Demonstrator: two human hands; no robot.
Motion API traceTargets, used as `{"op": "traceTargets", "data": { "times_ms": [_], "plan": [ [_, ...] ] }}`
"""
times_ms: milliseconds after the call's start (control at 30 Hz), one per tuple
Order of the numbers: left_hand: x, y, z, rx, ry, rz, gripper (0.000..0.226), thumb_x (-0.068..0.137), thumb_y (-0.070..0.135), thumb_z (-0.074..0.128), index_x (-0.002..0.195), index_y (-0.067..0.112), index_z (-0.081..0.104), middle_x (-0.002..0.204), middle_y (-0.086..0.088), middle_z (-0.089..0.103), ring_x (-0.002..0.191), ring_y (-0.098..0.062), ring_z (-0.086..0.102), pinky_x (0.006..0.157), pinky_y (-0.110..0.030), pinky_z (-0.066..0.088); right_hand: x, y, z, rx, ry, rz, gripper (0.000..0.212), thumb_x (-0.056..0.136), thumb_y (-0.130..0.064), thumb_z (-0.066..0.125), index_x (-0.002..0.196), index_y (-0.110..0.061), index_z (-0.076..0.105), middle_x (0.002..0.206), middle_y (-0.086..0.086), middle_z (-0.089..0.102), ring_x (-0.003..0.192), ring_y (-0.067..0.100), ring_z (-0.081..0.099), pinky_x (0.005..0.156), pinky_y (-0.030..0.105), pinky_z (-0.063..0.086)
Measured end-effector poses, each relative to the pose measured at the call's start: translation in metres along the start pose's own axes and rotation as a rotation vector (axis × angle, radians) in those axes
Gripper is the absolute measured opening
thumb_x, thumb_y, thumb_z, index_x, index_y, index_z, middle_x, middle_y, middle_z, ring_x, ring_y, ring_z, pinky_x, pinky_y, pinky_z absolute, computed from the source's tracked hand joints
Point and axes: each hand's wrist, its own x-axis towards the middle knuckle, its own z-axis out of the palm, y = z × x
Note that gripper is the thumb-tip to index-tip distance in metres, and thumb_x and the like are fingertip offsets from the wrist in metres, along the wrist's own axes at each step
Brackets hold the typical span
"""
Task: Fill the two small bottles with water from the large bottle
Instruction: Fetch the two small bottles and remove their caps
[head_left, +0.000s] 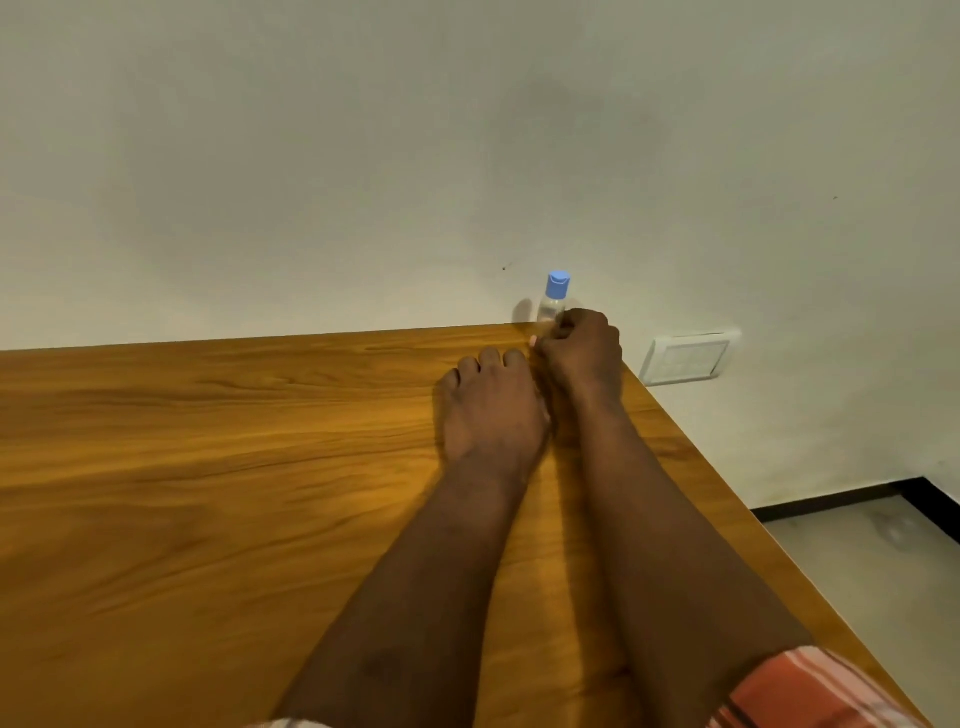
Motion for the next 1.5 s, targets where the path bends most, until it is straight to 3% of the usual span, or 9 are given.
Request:
{"op": "traceTargets", "data": {
  "times_ms": [200,367,733,900,967,1067,1233,1500],
  "plan": [
    [-0.010,0.001,-0.007,0.024,-0.008,-0.005,0.028,0.097,0.030,0.040,0.117,0.015,0.053,0.118,-0.008,0.059,0.110,-0.027,0.052,0.093,-0.041,0.039,-0.022,0.001,-0.014,0.010,-0.011,-0.032,0.035,0.082,-0.028,0.075,0.111,-0.010,0.066,0.108,0.007,0.071,0.090,0.019,0.065,0.078,0.023,0.043],
    [-0.037,0.003,-0.019,-0.028,-0.033,0.055,0.027,0.099,0.026,0.039,0.119,0.014,0.052,0.118,-0.008,0.058,0.107,-0.024,0.052,0.091,-0.036,0.043,-0.062,0.003,-0.031,0.058,-0.015,-0.033,0.019,0.083,-0.029,0.074,0.094,-0.018,0.064,0.087,-0.004,0.065,0.076,0.012,0.061,0.061,0.016,0.040],
    [-0.154,-0.002,-0.072,-0.110,-0.080,0.103,0.029,0.098,0.030,0.039,0.121,0.015,0.049,0.119,-0.006,0.056,0.108,-0.022,0.051,0.092,-0.034,0.041,-0.197,-0.002,-0.087,0.091,-0.037,0.015,0.015,0.082,-0.025,0.070,0.096,-0.019,0.066,0.087,-0.006,0.069,0.076,0.009,0.064,0.066,0.023,0.051],
    [-0.203,-0.014,-0.095,-0.142,-0.068,0.154,0.034,0.098,0.030,0.040,0.127,0.014,0.047,0.122,-0.006,0.055,0.111,-0.023,0.049,0.092,-0.034,0.040,-0.262,-0.009,-0.112,0.107,-0.024,0.002,0.022,0.081,-0.023,0.074,0.101,-0.021,0.066,0.087,-0.013,0.064,0.077,0.004,0.062,0.064,0.016,0.044],
    [-0.219,-0.020,-0.103,-0.160,-0.065,0.169,0.032,0.097,0.029,0.040,0.125,0.014,0.048,0.122,-0.006,0.054,0.110,-0.023,0.049,0.091,-0.034,0.039,-0.285,-0.013,-0.119,0.109,-0.022,-0.016,0.018,0.080,-0.022,0.074,0.094,-0.024,0.064,0.083,-0.014,0.065,0.074,0.002,0.062,0.060,0.014,0.043],
    [-0.245,-0.030,-0.115,-0.181,-0.058,0.193,0.030,0.097,0.027,0.039,0.122,0.014,0.050,0.120,-0.006,0.055,0.109,-0.023,0.049,0.091,-0.034,0.039,-0.319,-0.018,-0.126,0.097,-0.022,-0.050,0.011,0.079,-0.024,0.074,0.084,-0.021,0.064,0.078,-0.011,0.068,0.071,0.004,0.063,0.059,0.019,0.045],
    [-0.280,-0.050,-0.135,-0.229,-0.064,0.200,0.025,0.097,0.026,0.040,0.116,0.014,0.052,0.117,-0.005,0.055,0.108,-0.023,0.049,0.089,-0.034,0.039,-0.360,-0.028,-0.129,0.082,-0.055,-0.060,0.017,0.078,-0.026,0.075,0.091,-0.017,0.069,0.089,-0.004,0.074,0.082,0.010,0.067,0.071,0.028,0.053],
    [-0.325,-0.085,-0.162,-0.390,-0.083,0.134,0.033,0.088,0.023,0.056,0.119,0.012,0.055,0.114,-0.008,0.056,0.107,-0.026,0.051,0.084,-0.035,0.041,-0.408,-0.051,-0.128,0.191,-0.162,-0.074,0.019,0.070,-0.035,0.081,0.079,-0.022,0.069,0.077,-0.008,0.074,0.074,0.005,0.069,0.071,0.037,0.056]
  ]
}}
